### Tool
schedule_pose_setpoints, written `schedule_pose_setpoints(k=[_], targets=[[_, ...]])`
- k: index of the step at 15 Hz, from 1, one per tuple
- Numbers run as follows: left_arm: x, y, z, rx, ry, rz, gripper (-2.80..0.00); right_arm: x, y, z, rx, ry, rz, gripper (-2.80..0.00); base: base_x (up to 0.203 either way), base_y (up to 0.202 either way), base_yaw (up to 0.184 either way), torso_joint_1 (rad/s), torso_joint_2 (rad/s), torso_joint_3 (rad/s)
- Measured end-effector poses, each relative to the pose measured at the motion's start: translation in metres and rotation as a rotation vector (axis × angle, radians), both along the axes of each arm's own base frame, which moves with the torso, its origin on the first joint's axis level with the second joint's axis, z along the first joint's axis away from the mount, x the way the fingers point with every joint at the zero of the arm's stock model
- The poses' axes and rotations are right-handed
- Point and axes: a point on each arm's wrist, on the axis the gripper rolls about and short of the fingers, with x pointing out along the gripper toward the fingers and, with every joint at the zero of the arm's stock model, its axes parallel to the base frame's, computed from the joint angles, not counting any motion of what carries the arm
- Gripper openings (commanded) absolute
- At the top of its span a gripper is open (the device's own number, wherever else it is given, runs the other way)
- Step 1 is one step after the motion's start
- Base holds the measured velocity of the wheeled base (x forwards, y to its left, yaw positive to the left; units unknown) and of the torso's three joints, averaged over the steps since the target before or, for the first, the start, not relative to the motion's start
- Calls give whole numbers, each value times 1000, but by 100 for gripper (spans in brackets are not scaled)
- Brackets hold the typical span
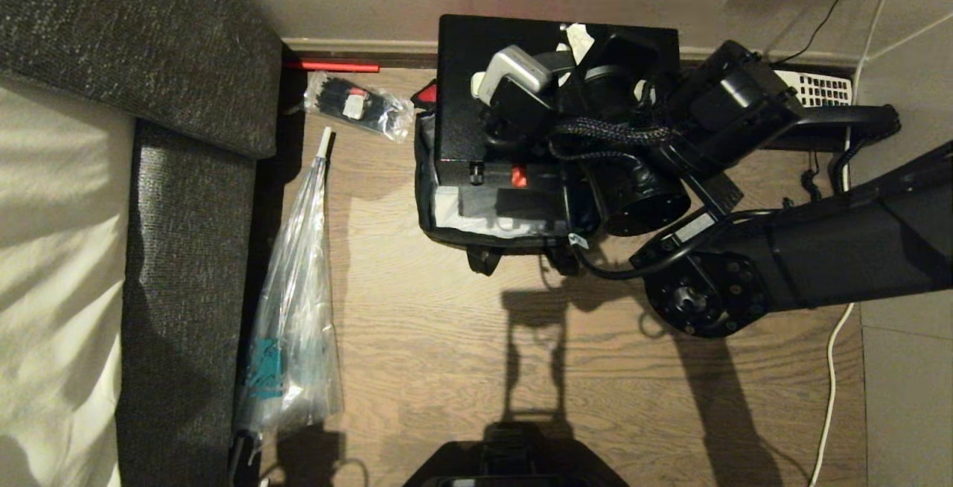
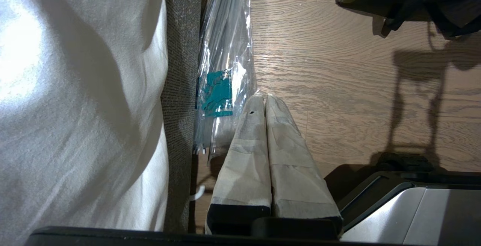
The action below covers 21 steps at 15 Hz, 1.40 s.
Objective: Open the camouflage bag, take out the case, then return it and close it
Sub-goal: Place the black box back
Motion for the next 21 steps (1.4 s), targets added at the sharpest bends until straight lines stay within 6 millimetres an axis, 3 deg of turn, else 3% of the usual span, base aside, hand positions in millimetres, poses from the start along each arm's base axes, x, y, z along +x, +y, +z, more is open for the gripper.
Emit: schedule_pose_setpoints(k=[6,21], targets=[[0,0,0,1,0,0,-280,-1,18,-10,-7,18,14,-280,0,0,0,0,0,0],[0,0,0,0,0,0,-280,15,38,-34,2,38,2,-280,0,0,0,0,0,0]])
